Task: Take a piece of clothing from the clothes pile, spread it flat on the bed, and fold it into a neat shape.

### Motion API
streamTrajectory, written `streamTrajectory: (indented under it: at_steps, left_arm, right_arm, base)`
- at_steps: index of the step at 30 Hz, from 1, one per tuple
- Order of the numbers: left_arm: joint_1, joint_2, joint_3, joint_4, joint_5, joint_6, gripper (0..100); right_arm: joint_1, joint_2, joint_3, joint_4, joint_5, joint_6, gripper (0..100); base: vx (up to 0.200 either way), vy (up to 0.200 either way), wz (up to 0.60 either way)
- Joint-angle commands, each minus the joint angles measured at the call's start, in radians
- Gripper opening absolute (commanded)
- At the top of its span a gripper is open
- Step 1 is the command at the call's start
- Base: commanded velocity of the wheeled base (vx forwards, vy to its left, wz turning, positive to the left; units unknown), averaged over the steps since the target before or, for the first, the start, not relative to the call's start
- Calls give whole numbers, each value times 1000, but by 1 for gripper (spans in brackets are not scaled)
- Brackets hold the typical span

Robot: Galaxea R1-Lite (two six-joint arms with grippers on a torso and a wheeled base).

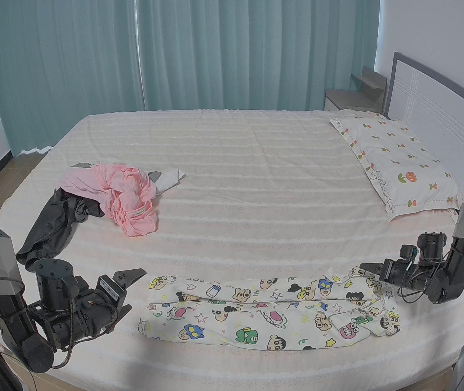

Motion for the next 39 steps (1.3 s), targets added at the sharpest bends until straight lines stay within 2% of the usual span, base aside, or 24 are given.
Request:
streamTrajectory:
  at_steps: [1,9,23,24,37,39]
  left_arm:
    - [0,8,-1,0,-1,0,100]
    - [0,11,-1,0,1,-1,100]
    - [-3,17,-1,0,1,0,100]
    - [-3,17,-1,-1,-1,0,100]
    - [-5,17,1,0,1,0,100]
    - [-5,19,1,0,1,0,100]
  right_arm:
    - [-26,-22,28,0,1,-1,100]
    - [-8,-27,103,0,1,-16,100]
    - [69,25,73,-1,1,-28,100]
    - [71,31,66,0,1,-30,0]
    - [43,-21,106,7,1,-31,0]
    - [28,-67,103,74,1,-33,0]
  base:
    - [0,0,0]
    - [0,0,0]
    - [0,0,0]
    - [0,0,0]
    - [0,0,0]
    - [0,0,0]
